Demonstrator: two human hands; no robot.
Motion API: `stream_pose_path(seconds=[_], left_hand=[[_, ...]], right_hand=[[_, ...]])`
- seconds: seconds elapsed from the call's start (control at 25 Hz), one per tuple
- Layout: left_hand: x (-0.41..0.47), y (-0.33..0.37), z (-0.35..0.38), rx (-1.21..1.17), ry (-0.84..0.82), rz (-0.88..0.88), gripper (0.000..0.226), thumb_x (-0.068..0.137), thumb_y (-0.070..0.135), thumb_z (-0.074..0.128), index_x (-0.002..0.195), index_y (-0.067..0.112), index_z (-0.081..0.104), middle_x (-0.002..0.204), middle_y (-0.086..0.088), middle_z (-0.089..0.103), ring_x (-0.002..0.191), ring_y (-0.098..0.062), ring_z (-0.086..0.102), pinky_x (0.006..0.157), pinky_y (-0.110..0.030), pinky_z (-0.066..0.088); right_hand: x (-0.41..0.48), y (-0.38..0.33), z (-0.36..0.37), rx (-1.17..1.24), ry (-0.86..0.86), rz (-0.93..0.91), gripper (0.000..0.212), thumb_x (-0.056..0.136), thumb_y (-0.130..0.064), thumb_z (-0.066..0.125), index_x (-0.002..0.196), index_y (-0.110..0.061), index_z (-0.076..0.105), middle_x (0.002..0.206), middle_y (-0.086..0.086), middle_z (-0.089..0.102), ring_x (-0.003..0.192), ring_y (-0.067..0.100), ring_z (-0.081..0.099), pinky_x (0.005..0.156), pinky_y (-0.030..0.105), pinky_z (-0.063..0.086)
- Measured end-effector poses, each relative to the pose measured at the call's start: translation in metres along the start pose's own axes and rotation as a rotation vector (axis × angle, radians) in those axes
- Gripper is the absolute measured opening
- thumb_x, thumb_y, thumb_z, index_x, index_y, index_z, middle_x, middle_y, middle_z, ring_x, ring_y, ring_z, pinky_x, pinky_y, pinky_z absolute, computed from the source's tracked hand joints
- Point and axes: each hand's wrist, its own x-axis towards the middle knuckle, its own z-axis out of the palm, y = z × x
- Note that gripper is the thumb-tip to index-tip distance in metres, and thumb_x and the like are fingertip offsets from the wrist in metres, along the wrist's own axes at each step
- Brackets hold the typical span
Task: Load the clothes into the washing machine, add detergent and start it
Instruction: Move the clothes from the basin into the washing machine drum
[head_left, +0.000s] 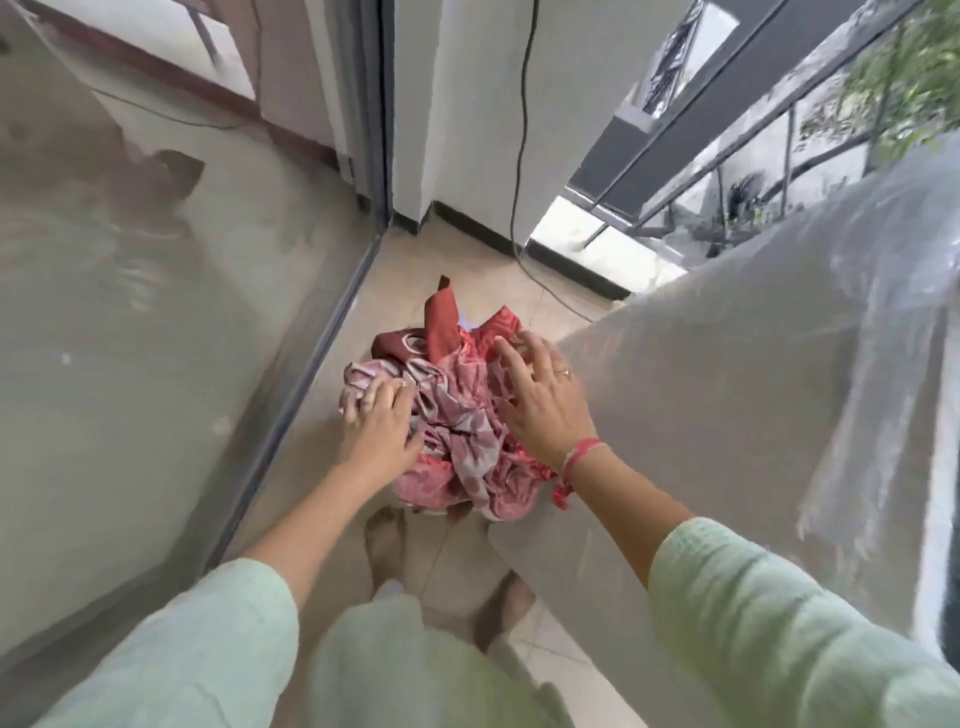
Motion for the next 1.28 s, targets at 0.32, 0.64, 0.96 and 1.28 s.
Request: stream_pose_path(seconds=[0.32, 0.64, 0.96, 1.28], left_hand=[[0.063, -0.032, 0.078, 0.068, -0.075, -0.01, 0.061, 0.085, 0.042, 0.057, 0.138, 0.02, 0.036, 0.151, -0.01, 0.024, 0.144, -0.029, 0.011, 0.114, -0.054, 0.004], [0.032, -0.013, 0.037, -0.073, 0.088, -0.001, 0.025, 0.094, 0.032, 0.037, 0.105, 0.017, 0.054, 0.121, 0.0, 0.054, 0.114, -0.023, 0.053, 0.109, -0.054, 0.022], [-0.032, 0.026, -0.072, -0.168, -0.031, 0.004, 0.047, 0.078, 0.038, 0.066, 0.116, 0.016, 0.05, 0.125, -0.007, 0.046, 0.116, -0.031, 0.05, 0.095, -0.047, 0.04], [-0.038, 0.06, -0.181, -0.124, -0.187, 0.222, 0.084, 0.074, 0.024, 0.072, 0.142, 0.038, 0.026, 0.15, -0.005, 0.03, 0.133, -0.026, 0.037, 0.103, -0.046, 0.036]], right_hand=[[0.049, -0.002, 0.149, -0.04, -0.41, 0.19, 0.08, 0.084, -0.055, 0.052, 0.149, -0.027, 0.015, 0.156, 0.007, 0.021, 0.144, 0.036, 0.009, 0.113, 0.057, 0.011], [0.038, -0.004, 0.077, 0.37, -0.03, 0.264, 0.026, 0.08, -0.003, 0.045, 0.103, -0.01, 0.055, 0.087, 0.014, 0.061, 0.075, 0.038, 0.058, 0.056, 0.033, 0.034], [-0.058, -0.057, -0.082, 0.691, 0.286, 0.154, 0.037, 0.07, 0.007, 0.045, 0.1, -0.009, 0.059, 0.094, 0.01, 0.059, 0.082, 0.025, 0.052, 0.072, 0.037, 0.043], [-0.126, -0.09, -0.195, 0.755, 0.569, -0.08, 0.044, 0.069, 0.008, 0.04, 0.102, -0.015, 0.057, 0.104, -0.012, 0.049, 0.093, 0.009, 0.051, 0.079, 0.018, 0.043]])
